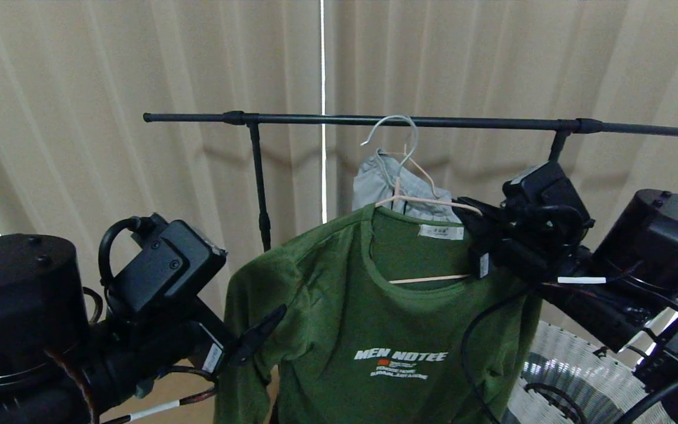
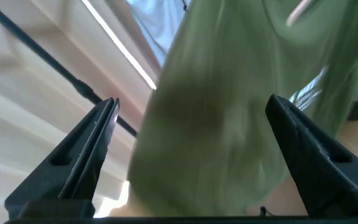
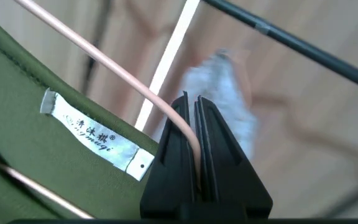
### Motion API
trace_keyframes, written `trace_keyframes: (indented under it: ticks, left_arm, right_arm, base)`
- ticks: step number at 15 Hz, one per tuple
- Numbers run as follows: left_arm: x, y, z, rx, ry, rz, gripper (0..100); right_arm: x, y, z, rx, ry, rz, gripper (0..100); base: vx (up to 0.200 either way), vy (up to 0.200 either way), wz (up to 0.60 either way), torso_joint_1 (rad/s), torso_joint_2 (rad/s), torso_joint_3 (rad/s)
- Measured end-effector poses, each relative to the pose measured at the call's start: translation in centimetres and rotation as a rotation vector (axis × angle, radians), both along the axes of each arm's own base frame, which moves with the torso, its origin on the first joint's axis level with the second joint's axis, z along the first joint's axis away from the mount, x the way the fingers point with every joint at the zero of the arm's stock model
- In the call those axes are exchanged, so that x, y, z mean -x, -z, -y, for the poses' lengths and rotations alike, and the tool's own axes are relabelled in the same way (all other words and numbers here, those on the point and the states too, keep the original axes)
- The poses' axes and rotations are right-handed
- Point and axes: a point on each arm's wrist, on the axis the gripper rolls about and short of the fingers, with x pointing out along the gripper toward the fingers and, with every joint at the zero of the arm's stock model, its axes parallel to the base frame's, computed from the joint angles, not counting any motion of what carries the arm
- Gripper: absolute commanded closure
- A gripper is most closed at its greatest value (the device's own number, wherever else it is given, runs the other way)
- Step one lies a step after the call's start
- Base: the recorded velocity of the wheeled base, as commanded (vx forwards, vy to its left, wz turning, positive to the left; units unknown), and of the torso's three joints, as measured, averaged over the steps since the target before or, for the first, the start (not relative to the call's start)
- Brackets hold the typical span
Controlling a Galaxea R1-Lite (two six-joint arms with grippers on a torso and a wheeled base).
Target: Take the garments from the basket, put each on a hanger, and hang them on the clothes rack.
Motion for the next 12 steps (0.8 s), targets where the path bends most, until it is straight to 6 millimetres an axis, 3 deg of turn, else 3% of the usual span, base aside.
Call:
trace_keyframes:
  ticks: [6, 9, 10, 12]
  left_arm:
    - [1.2, 3.3, -2.6, 0.004, -0.082, -0.132, 0]
    - [0.9, 4.2, -3.2, 0.02, -0.134, -0.181, 0]
    - [0.7, 4.3, -3.4, 0.021, -0.15, -0.189, 100]
    - [0.3, 4.4, -3.4, 0.024, -0.154, -0.195, 100]
  right_arm:
    - [1.5, -1.8, 1.7, -0.045, 0.016, 0.05, 100]
    - [2.1, -2.4, 1.9, -0.057, 0.006, 0.069, 100]
    - [2.3, -2.5, 2.0, -0.06, 0.004, 0.074, 100]
    - [2.4, -2.7, 2.0, -0.068, 0.001, 0.078, 100]
  base:
    - [0.0, 0.0, 0.0, 0.0, 0.0, 0.0]
    - [0.0, 0.0, 0.0, 0.0, 0.0, 0.0]
    - [0.0, 0.0, 0.0, 0.0, 0.0, 0.0]
    - [0.0, 0.0, 0.0, 0.0, 0.0, 0.0]
